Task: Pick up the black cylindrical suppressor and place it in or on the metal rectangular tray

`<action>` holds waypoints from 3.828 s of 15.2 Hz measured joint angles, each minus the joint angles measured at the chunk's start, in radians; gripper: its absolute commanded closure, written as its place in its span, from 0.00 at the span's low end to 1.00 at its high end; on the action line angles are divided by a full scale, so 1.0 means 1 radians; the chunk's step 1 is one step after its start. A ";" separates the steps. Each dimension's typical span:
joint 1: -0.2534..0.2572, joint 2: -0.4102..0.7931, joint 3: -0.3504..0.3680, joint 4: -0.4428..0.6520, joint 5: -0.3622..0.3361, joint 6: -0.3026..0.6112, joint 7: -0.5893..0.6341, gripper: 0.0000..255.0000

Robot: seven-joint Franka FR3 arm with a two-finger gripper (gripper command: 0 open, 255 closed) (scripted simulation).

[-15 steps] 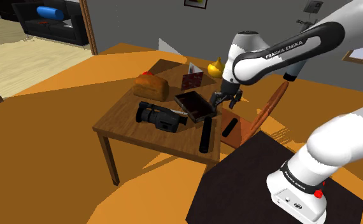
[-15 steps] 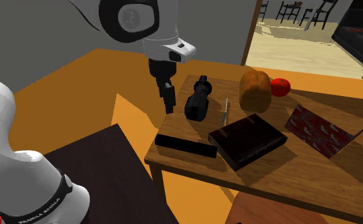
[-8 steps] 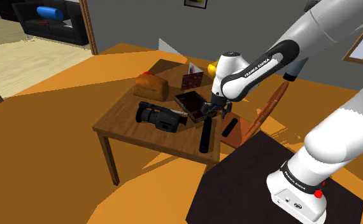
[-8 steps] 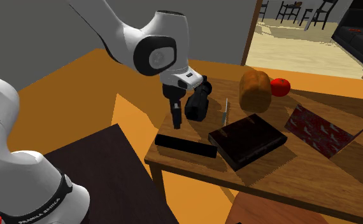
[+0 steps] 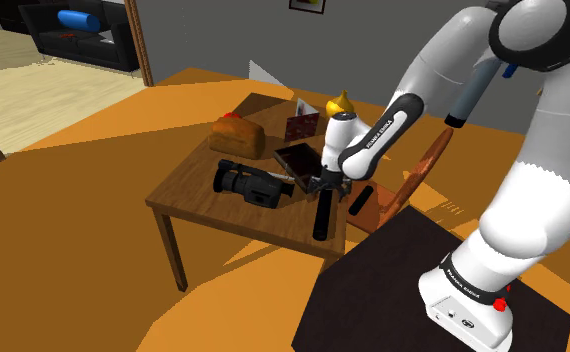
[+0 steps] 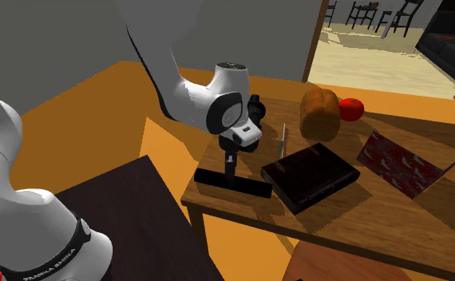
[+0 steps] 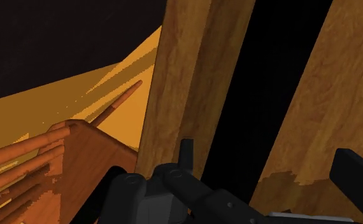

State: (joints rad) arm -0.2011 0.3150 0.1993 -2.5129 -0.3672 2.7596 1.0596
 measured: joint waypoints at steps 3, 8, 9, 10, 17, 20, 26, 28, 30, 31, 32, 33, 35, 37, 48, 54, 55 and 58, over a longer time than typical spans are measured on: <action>0.031 0.082 -0.051 0.045 -0.043 0.032 0.071 0.00; 0.065 0.166 -0.100 0.075 -0.088 0.087 0.114 0.00; 0.074 0.190 -0.113 0.084 -0.099 0.102 0.123 0.00; 0.078 0.197 -0.117 0.085 -0.102 0.108 0.127 0.00; 0.082 0.207 -0.122 0.090 -0.106 0.114 0.130 1.00; 0.082 0.207 -0.122 0.090 -0.106 0.114 0.130 1.00; 0.081 0.207 -0.122 0.090 -0.106 0.114 0.130 1.00; 0.078 0.200 -0.119 0.087 -0.103 0.110 0.127 1.00; 0.066 0.177 -0.106 0.077 -0.094 0.095 0.116 1.00; 0.059 0.159 -0.095 0.071 -0.085 0.082 0.108 1.00; 0.053 0.148 -0.087 0.071 -0.077 0.071 0.103 1.00; 0.048 0.129 -0.078 0.062 -0.069 0.061 0.098 1.00; 0.033 0.097 -0.062 0.050 -0.054 0.042 0.082 1.00; 0.019 0.066 -0.045 0.041 -0.034 0.019 0.065 1.00; -0.036 -0.103 0.035 0.005 0.088 -0.107 -0.035 1.00; -0.054 -0.101 0.040 0.082 0.120 -0.178 -0.085 1.00; -0.062 -0.080 0.032 0.114 0.117 -0.189 -0.101 1.00; -0.074 0.001 0.016 0.243 0.109 -0.237 -0.133 1.00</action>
State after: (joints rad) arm -0.2749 0.3161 0.2151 -2.2695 -0.2584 2.5224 0.9268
